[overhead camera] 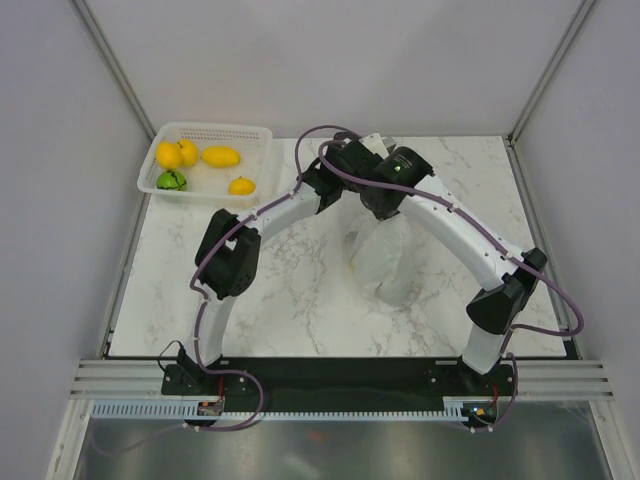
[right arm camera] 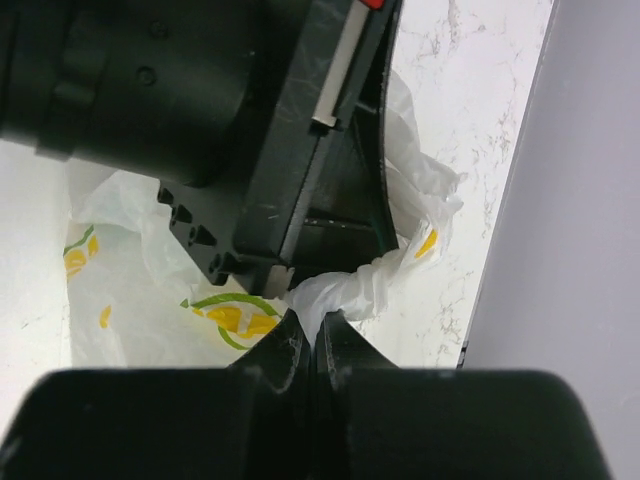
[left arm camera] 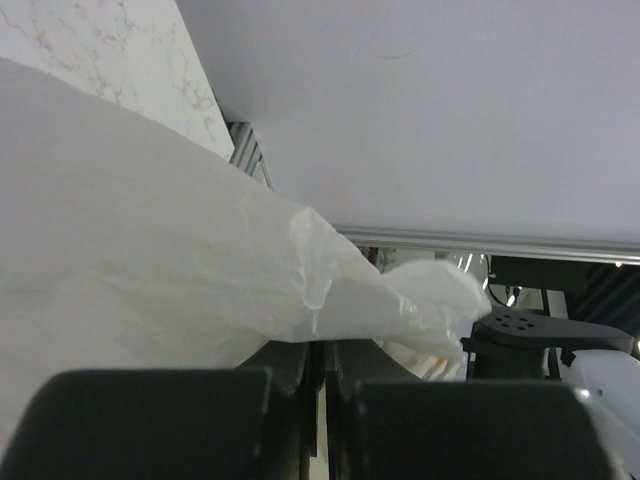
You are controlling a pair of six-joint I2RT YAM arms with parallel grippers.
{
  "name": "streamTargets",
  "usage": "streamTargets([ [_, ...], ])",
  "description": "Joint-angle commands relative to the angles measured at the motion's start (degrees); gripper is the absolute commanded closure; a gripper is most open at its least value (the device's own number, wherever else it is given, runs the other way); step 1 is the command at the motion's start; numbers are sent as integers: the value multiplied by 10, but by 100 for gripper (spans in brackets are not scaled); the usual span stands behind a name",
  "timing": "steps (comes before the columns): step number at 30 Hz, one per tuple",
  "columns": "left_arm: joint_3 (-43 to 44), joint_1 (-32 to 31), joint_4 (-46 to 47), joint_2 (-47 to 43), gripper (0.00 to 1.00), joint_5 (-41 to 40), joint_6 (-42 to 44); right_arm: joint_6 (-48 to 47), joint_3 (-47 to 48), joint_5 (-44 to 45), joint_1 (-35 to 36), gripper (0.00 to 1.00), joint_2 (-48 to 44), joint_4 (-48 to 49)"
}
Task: Place the fake fruits into the plastic bag and tie a complex knot
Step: Tie the plastic bag at the center of the board.
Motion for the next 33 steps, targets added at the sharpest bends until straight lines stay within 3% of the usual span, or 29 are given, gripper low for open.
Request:
streamTargets([
  [1, 37, -71, 39, 18, 98, -13, -54, 6, 31, -32, 36, 100, -38, 236],
  [9, 181, -73, 40, 94, 98, -34, -123, -15, -2, -95, 3, 100, -71, 268],
  [16, 59, -89, 21, 54, 98, -31, -100, -22, -87, -126, -27, 100, -115, 280],
  [24, 29, -120, -34, 52, 98, 12, -74, -53, -199, -175, -35, 100, -186, 319],
  [31, 42, -113, -183, 36, 98, -26, 43, -60, -236, -198, -33, 100, -224, 324],
  [33, 69, -109, -268, 51, 98, -33, 88, -57, -225, -197, -34, 100, -223, 307],
])
